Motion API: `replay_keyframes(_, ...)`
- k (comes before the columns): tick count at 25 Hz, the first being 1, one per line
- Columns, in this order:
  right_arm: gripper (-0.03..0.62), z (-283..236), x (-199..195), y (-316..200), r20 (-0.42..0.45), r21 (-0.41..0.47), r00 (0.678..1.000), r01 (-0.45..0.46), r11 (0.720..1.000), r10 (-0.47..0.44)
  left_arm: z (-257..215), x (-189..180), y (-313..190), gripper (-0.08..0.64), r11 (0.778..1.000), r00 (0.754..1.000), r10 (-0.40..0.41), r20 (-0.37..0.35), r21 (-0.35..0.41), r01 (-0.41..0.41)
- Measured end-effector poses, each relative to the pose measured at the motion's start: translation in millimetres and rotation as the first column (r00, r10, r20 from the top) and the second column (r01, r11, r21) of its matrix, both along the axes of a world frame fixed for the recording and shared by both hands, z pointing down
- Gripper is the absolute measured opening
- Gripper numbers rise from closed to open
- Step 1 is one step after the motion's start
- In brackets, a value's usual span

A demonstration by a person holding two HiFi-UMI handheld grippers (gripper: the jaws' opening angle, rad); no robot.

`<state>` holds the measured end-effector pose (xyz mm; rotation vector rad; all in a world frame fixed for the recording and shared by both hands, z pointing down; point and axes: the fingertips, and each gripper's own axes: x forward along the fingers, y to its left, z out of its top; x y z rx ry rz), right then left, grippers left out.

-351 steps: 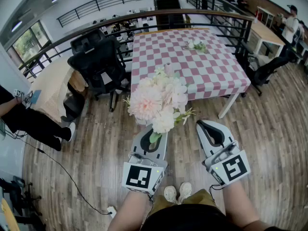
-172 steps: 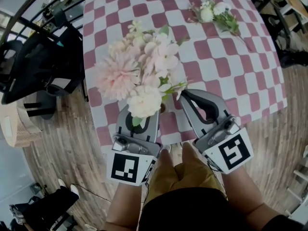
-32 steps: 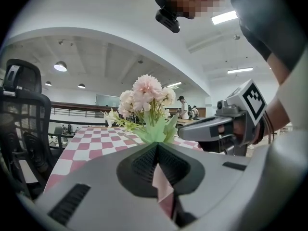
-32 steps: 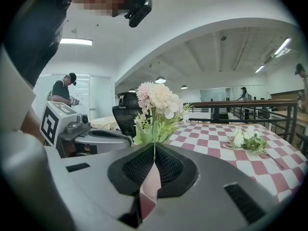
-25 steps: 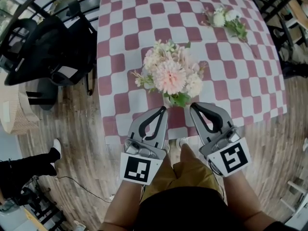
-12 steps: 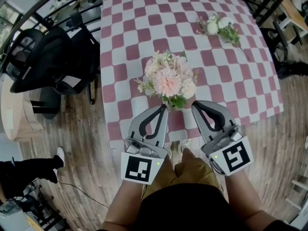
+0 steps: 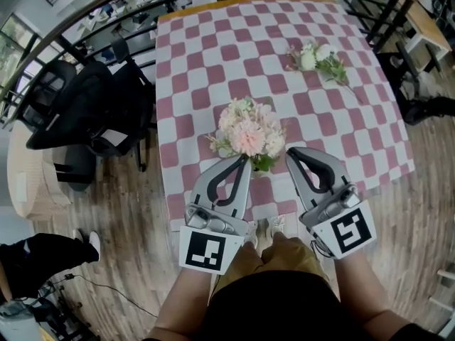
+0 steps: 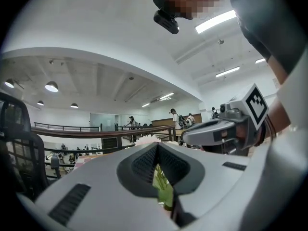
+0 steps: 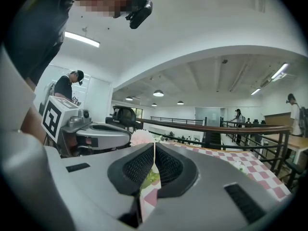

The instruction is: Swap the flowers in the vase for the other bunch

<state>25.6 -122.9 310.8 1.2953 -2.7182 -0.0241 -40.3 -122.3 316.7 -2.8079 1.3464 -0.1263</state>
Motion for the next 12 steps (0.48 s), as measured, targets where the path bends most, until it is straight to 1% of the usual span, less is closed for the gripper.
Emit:
replay_keyframes(4, 0.034, -17, -1, -5, -0.007, 0.033, 1.0, 0.003, 0.999, -0.003, -15, 1, -3, 0.008, 1.0, 1.0, 0.011, -0.02, 0.015, -0.01)
replay_keyframes(12, 0.034, -52, -5, -7, -0.01, 0.118, 1.0, 0.013, 0.993, -0.012, -49, 5, -9, 0.008, 0.997, 1.0, 0.015, -0.023, 0.077, -0.014)
